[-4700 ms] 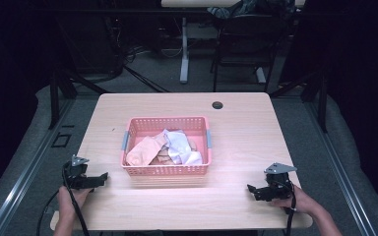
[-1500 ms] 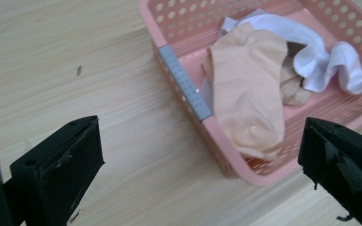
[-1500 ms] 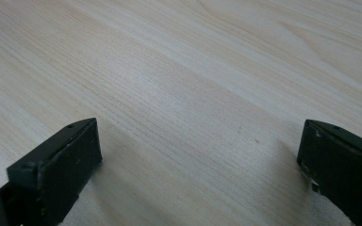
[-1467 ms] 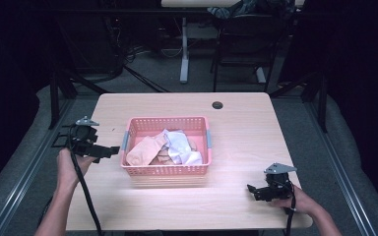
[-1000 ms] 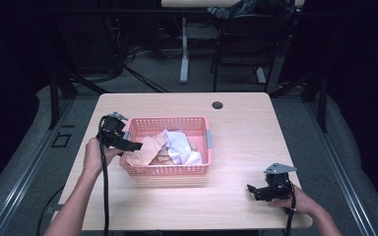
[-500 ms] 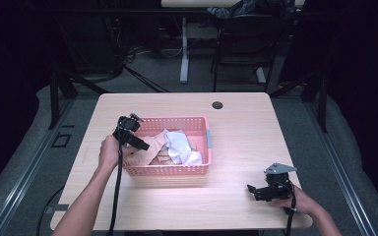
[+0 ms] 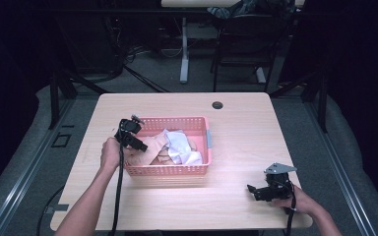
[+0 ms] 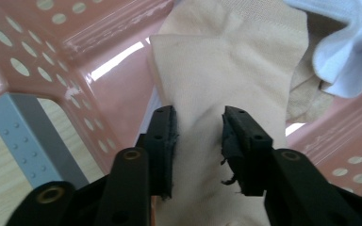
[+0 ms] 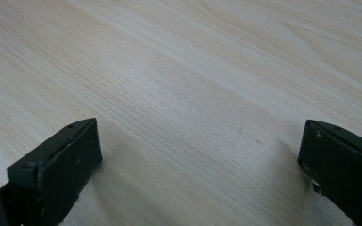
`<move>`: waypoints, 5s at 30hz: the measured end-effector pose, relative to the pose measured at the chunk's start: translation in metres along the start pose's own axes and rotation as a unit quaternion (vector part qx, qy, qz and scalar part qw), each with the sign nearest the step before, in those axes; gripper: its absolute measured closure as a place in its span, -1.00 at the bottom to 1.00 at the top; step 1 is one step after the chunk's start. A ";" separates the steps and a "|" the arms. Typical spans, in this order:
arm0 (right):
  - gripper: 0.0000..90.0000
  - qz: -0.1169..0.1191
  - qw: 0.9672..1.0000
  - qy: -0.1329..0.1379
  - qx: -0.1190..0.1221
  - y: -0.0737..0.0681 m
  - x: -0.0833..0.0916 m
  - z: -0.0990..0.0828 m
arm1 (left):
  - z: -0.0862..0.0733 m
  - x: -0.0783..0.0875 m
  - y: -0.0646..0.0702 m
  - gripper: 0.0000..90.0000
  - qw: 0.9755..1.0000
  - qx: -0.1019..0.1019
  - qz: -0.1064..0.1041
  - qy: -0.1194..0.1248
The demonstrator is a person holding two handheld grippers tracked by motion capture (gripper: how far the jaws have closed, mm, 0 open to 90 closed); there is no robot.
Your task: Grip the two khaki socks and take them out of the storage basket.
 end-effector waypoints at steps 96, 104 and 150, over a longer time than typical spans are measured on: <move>-1.00 0.002 1.000 0.001 0.002 0.000 0.000 0.000 | -0.018 0.170 -0.025 0.92 0.986 0.007 0.046 0.157; -1.00 0.001 1.000 0.001 0.002 0.000 0.000 0.000 | -0.041 0.165 -0.048 0.92 0.986 0.042 0.055 0.154; -1.00 0.001 1.000 0.000 0.001 0.000 0.000 0.000 | -0.082 0.100 -0.071 -0.50 0.985 0.100 0.051 0.129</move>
Point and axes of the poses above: each handheld gripper's, and its own axes: x roughly backward along the jaws, z roughly out of its top, y roughly to its right, the point moved 5 cm from there along -x, roughly forward along the jaws, and after that the axes turned 9 degrees about -z, right-handed, at the moved point
